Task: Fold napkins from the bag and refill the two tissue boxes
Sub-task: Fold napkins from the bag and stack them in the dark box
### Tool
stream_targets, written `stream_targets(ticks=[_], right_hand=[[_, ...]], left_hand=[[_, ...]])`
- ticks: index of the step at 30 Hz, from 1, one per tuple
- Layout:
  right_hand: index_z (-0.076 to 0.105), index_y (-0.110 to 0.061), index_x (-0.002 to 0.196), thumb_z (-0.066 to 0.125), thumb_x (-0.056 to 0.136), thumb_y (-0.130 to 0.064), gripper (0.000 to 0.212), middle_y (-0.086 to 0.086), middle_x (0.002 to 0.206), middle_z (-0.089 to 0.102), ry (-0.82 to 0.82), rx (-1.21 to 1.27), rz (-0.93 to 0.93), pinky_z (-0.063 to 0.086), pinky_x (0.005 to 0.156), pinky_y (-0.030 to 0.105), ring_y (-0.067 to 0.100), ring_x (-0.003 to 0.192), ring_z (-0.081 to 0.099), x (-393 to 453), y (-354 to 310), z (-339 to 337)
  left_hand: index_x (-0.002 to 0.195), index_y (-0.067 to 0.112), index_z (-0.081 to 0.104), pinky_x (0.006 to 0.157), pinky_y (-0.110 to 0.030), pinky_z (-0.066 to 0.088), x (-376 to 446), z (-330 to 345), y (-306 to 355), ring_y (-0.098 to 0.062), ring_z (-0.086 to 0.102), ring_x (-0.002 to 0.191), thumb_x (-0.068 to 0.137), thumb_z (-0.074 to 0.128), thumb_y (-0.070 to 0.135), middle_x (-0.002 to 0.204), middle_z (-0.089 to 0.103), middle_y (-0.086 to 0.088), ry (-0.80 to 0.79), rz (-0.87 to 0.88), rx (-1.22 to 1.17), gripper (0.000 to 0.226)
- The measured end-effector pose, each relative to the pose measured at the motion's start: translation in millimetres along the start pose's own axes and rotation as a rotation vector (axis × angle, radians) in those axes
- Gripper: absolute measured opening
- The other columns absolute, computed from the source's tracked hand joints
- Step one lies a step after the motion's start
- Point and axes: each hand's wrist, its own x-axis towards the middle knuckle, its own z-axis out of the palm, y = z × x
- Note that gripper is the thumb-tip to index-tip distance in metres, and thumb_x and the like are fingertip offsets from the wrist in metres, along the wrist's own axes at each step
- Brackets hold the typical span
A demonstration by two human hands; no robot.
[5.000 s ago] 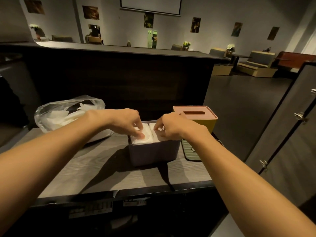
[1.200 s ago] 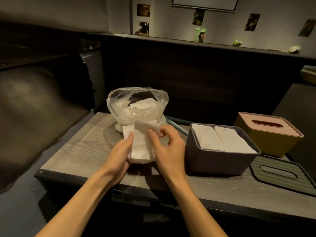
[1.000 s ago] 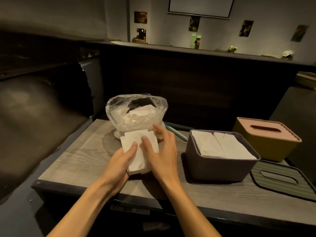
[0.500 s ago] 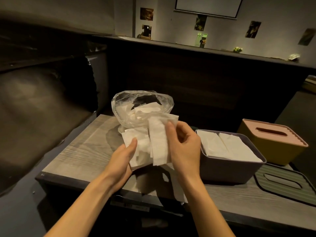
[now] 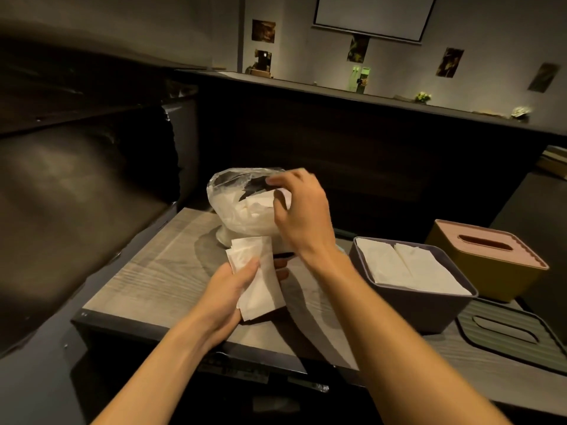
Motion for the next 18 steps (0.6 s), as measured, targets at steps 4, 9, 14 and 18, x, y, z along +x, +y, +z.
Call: stream_targets(ticks=[4,9,14,18], right_hand=[[0.064,-0.019,0.140,0.067,0.099,-0.032,0.043,0.003,0.137,0.065,-0.518,-0.247,0.010,0.049,0.103,0.033,0.023,0.124,0.061,45,0,-6],[0.064,-0.021,0.133,0.067,0.090,-0.060,0.058,0.004,0.128,0.063,-0.761,-0.464,0.033,0.050,0.089,0.039,0.027,0.114,0.061,41,6,6],[0.073,-0.020,0.108,0.061,0.099,-0.035,0.021,0.006,0.115,0.071,-0.548,-0.416,0.032,0.051,0.085,0.039,0.030,0.111,0.066,39,14,9],[0.072,-0.021,0.122,0.060,0.099,-0.044,0.035,0.006,0.119,0.071,-0.585,-0.432,0.016,0.051,0.090,0.041,0.028,0.114,0.065,36,13,6]], left_hand=[[0.122,0.006,0.066,0.091,-0.044,0.058,-2,-1,0,-0.027,0.076,0.102,0.105,0.051,0.014,0.112,0.077,-0.016,0.018,-0.004,0.029,0.024],[0.123,0.009,0.066,0.099,-0.050,0.054,-2,-1,1,-0.027,0.075,0.104,0.105,0.051,0.015,0.113,0.077,-0.014,0.008,-0.005,0.046,0.024],[0.126,0.005,0.064,0.086,-0.043,0.062,0,-3,-1,-0.029,0.075,0.104,0.106,0.049,0.017,0.113,0.076,-0.017,-0.007,0.000,0.072,0.027],[0.126,0.008,0.063,0.083,-0.041,0.064,-1,-1,0,-0.028,0.075,0.106,0.107,0.047,0.016,0.115,0.076,-0.015,-0.040,0.009,0.063,0.026]])
